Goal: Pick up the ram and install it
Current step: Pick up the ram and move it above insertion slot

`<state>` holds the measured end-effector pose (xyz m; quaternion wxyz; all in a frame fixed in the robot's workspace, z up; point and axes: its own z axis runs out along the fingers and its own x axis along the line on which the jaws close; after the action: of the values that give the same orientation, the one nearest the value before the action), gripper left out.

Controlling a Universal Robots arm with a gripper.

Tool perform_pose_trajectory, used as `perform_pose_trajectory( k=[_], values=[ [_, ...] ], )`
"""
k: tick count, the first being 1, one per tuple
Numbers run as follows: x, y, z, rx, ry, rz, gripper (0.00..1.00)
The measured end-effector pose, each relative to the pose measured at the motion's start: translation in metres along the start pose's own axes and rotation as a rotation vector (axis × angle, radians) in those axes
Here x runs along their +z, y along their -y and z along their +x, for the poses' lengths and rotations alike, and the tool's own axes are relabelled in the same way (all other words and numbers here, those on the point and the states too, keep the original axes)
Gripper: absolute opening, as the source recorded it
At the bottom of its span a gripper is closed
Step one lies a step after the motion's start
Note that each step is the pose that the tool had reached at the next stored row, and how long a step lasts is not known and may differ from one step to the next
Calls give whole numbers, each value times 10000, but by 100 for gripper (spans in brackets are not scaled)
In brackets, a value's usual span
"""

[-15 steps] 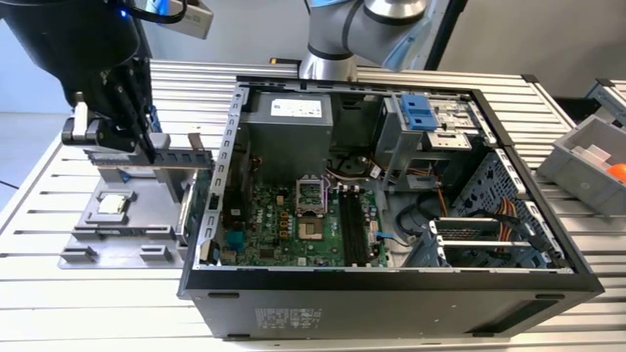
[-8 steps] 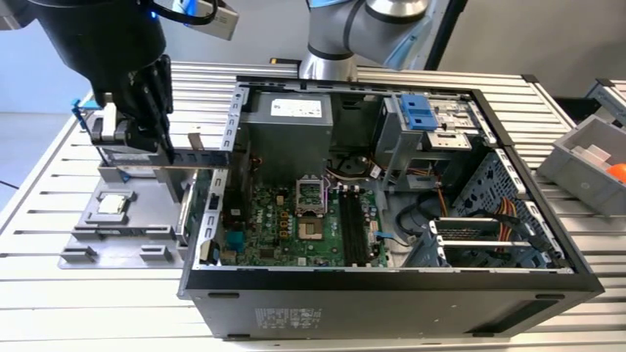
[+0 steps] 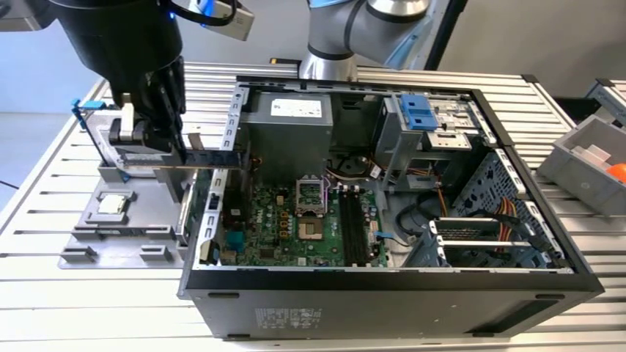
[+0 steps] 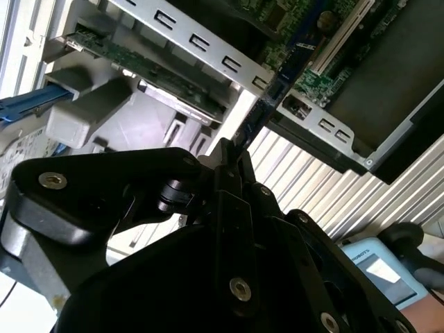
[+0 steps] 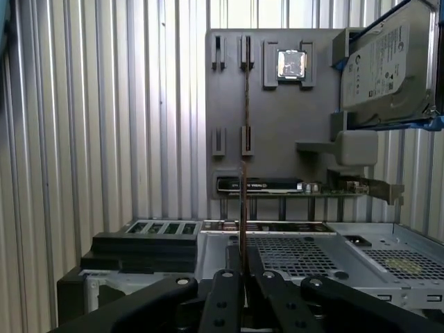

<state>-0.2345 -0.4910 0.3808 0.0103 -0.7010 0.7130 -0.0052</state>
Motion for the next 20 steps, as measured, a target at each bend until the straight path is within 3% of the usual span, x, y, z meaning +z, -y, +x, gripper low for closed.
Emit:
perform_pose_trajectory(
  k=[20],
  values=[
    [7, 303, -5, -10, 0, -13, 0]
  ],
)
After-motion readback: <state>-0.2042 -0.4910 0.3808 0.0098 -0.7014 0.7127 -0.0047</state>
